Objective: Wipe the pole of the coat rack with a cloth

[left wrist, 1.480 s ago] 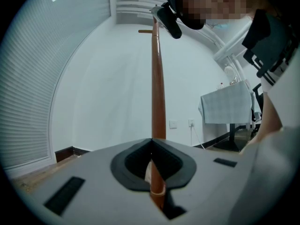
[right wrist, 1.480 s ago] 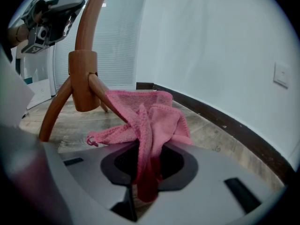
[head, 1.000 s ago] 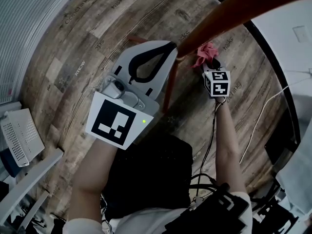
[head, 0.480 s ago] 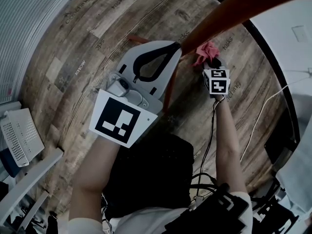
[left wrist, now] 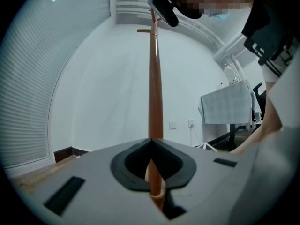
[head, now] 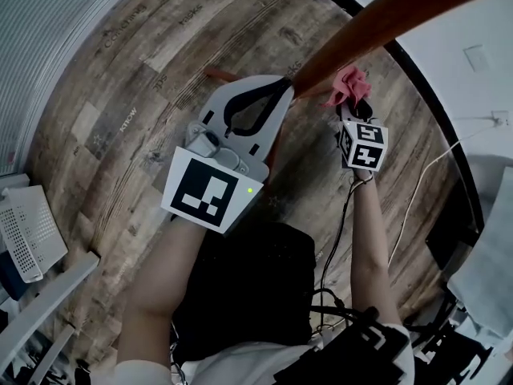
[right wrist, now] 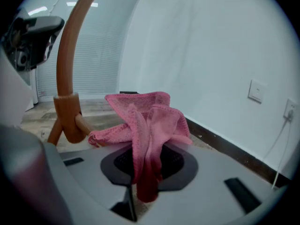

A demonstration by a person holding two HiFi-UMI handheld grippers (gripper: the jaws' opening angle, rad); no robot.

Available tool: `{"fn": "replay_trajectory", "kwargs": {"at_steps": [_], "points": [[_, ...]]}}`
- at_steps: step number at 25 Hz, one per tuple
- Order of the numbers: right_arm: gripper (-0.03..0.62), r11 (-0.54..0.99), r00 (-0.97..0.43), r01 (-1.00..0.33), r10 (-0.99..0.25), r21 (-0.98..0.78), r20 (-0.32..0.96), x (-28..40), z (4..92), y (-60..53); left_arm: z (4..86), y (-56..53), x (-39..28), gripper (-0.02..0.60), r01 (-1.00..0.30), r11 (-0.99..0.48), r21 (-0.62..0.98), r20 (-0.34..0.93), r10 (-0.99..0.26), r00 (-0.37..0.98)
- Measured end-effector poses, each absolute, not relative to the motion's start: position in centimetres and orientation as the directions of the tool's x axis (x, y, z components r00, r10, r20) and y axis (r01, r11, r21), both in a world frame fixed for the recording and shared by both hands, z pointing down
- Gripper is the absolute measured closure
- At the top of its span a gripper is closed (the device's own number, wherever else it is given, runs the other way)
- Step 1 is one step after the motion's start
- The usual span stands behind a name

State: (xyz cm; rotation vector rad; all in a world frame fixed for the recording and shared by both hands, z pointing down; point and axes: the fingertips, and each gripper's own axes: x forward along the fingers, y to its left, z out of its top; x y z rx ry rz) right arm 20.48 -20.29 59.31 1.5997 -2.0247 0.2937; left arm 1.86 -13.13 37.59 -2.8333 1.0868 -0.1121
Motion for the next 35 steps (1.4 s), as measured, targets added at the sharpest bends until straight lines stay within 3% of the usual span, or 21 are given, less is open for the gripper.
{"fn": "replay_trajectory", "kwargs": {"at_steps": [8,17,35], "points": [[0.5,0.193,-0.164,-0.979,-0.94,0.069,0.3,17.9,48.8,-18.8,37.8,-13.6,1.6,0.568,-0.684,-0.713,-0.155,0.015,-0.694,0.72],[0.5,0.184,-0.182,-0.983,-0.978,0.015,0.106,15.5,40.9,-15.7,36.3,-12.4,1.9,0.568,-0.663,-0.727,-0.18,-0.017,-0.672,0.741],[0.505,0.193,-0.189,-0.979,-0.98,0.066,0.06,14.6,39.1,-14.1,36.2,-12.0,2.5,0.568,-0.638,-0.752,-0.167,-0.032,-0.643,0.766]]}}
